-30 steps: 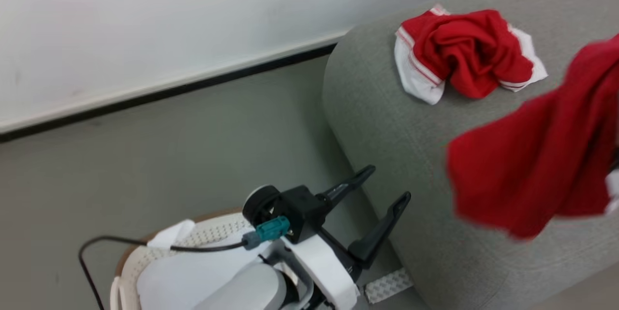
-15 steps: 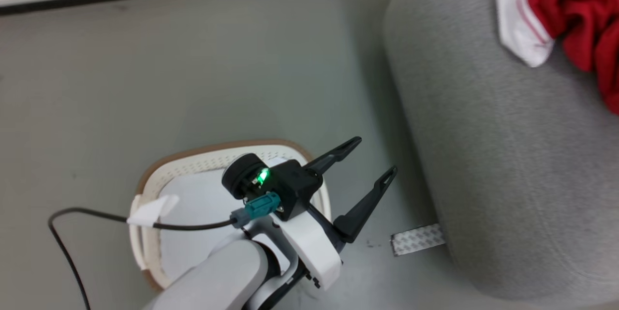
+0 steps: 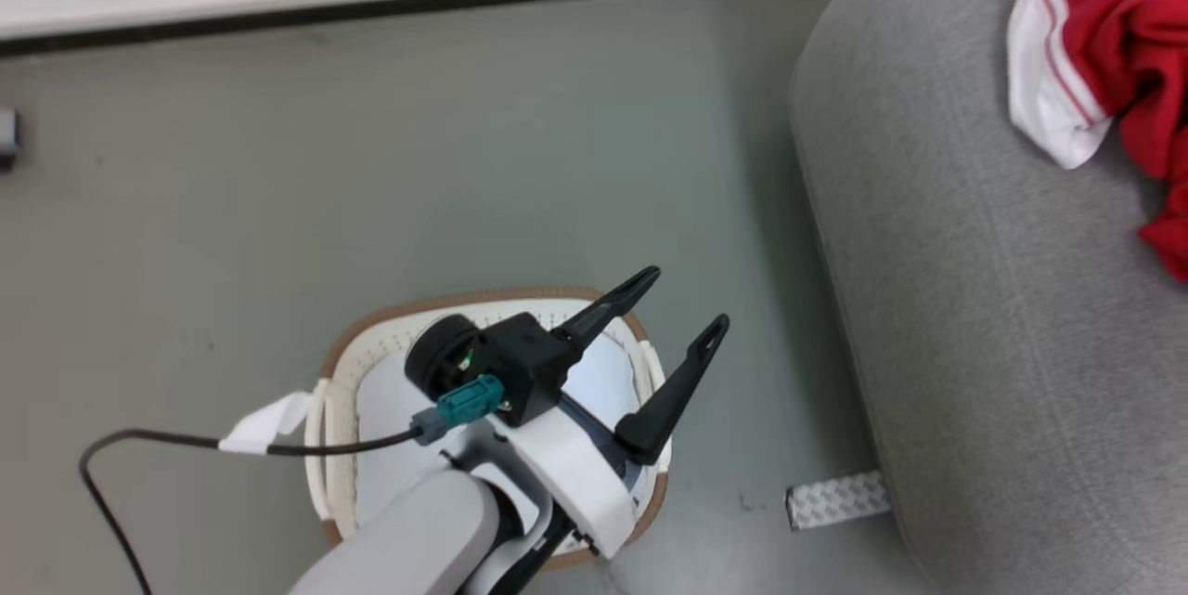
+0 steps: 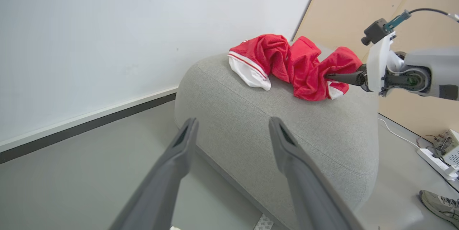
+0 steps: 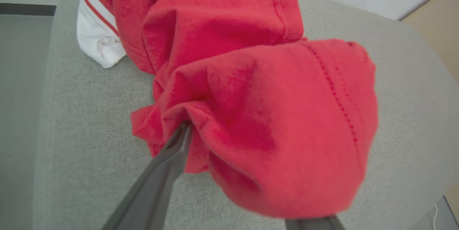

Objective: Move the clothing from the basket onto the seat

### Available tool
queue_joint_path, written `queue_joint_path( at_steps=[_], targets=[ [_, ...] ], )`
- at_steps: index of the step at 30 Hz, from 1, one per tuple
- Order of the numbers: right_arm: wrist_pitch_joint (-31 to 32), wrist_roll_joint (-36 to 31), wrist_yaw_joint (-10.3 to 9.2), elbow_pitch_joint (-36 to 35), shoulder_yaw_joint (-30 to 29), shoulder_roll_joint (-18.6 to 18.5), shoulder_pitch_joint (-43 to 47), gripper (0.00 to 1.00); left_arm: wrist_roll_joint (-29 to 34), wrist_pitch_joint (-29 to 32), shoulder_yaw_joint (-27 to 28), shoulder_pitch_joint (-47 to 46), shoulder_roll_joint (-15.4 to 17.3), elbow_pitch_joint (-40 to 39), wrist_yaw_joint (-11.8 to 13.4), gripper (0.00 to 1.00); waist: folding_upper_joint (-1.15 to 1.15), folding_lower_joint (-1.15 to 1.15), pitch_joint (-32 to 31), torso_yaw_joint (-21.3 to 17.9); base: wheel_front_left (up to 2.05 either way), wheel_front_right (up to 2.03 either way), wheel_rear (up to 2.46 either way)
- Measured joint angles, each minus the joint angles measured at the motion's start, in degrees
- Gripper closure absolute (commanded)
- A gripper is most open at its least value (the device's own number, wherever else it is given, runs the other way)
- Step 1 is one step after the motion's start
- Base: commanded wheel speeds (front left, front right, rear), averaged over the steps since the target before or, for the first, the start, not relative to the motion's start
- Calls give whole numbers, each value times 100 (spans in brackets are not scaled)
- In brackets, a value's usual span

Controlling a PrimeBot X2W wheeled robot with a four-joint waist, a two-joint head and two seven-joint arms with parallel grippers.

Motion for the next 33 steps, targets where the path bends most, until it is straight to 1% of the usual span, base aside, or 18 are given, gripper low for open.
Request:
queue_joint_path(
  at_steps=[3,7,10,14,16,19,21,24,28,30,33],
  targets=[
    [193,40,0,-280,557,-171,14,0,-109,-143,69,193,-4,69,67,0,0,0,-302,-56,0,0,0],
    [91,339,0,-872,920,-515,20,0,-231,-304,170,431,4,124,166,0,0,-1,-737,-114,0,0,0],
    [-16,524,0,-1328,1079,-756,48,0,-361,-413,287,590,47,133,249,0,0,-1,-1049,-122,0,0,0],
    [-210,764,-1,-1922,1028,-938,208,0,-475,-550,475,776,114,120,380,0,0,-2,-1417,-49,0,0,0],
    [-349,940,-1,-2294,886,-940,326,0,-522,-615,597,853,151,93,458,0,0,-2,-1560,51,0,0,0],
    [-580,975,-1,-2873,584,-888,696,0,-667,-754,828,1028,249,66,626,0,0,-2,-1724,267,0,0,0],
    [-737,957,-1,-3226,270,-744,1049,0,-706,-864,1023,1138,324,45,758,0,0,-2,-1825,427,0,0,0],
    [-1085,657,-1,-3789,-302,-352,1628,0,-695,-1000,1312,1316,509,22,973,0,0,-2,-1956,673,0,0,0],
    [-1316,135,-1,-4487,-877,422,2604,0,-691,-1122,1724,1650,646,-13,1180,0,0,-2,-2073,997,0,0,0],
    [-1393,-77,-1,-4823,-1096,872,3059,0,-828,-1162,1951,1864,634,-10,1212,0,0,-2,-2110,1139,0,0,0],
    [-1551,-480,-1,-5249,-1233,1460,3651,0,-780,-1189,2186,2125,662,18,1219,0,0,-1,-2146,1297,0,0,0]
  ],
)
